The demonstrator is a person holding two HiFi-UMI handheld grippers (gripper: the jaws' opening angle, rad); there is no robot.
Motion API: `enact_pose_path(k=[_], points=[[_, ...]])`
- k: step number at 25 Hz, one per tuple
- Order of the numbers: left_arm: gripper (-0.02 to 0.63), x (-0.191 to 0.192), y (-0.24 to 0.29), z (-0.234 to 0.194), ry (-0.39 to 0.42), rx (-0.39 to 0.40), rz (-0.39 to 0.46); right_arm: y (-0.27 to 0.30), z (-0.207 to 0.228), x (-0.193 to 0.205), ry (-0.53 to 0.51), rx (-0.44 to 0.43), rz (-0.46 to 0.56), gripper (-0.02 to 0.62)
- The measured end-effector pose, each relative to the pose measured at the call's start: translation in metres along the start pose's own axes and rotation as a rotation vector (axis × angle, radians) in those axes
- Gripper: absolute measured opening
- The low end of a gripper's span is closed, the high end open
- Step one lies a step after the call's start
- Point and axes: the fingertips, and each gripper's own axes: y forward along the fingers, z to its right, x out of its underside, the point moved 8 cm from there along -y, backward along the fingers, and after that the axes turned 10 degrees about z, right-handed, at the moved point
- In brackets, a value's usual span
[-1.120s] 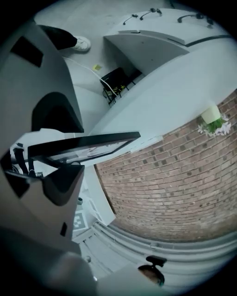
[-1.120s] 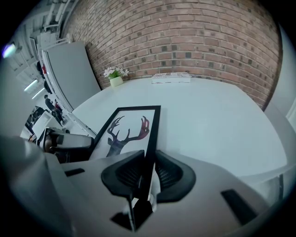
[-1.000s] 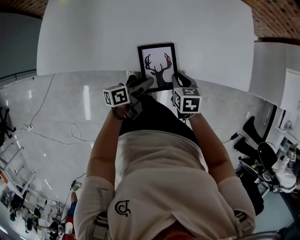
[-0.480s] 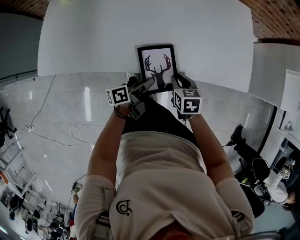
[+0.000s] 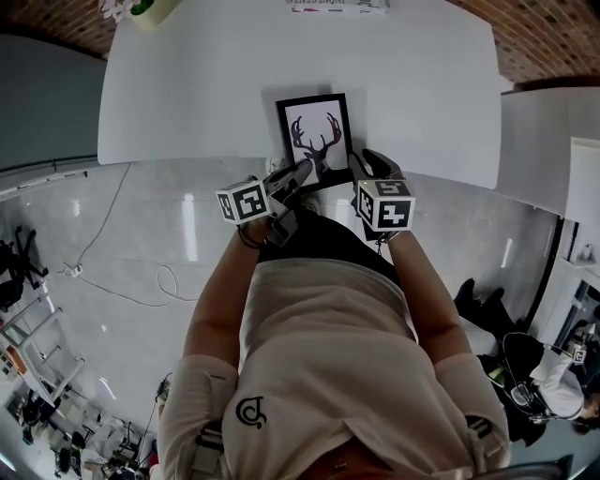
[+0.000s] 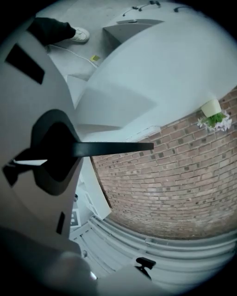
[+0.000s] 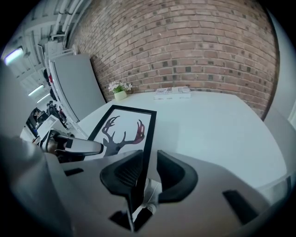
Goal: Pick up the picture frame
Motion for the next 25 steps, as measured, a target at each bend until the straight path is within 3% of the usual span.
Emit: enact_pose_path(k=[5, 8, 12, 25], points=[[0.023, -0.037, -0.007, 0.024, 0.169, -0.089, 0.071, -0.011, -0.003, -0.037, 0.005, 0.002, 0.091, 0.025], [0.023, -0.062, -0.011, 0.046, 0.249, -0.113, 0.145, -0.015, -0.004, -0.059, 0.006, -0.009, 0.144, 0.009], [0.023, -0.087, -0.016, 0.078, 0.372, -0.107, 0.207, -0.029, -0.008, -0.090, -0.012, -0.033, 0.238, 0.008], [0.023, -0.165, -0.017, 0.191, 0.927, -0.063, 0.410, -0.065, -0.015, -0.182, -0.100, -0.052, 0.587, 0.006]])
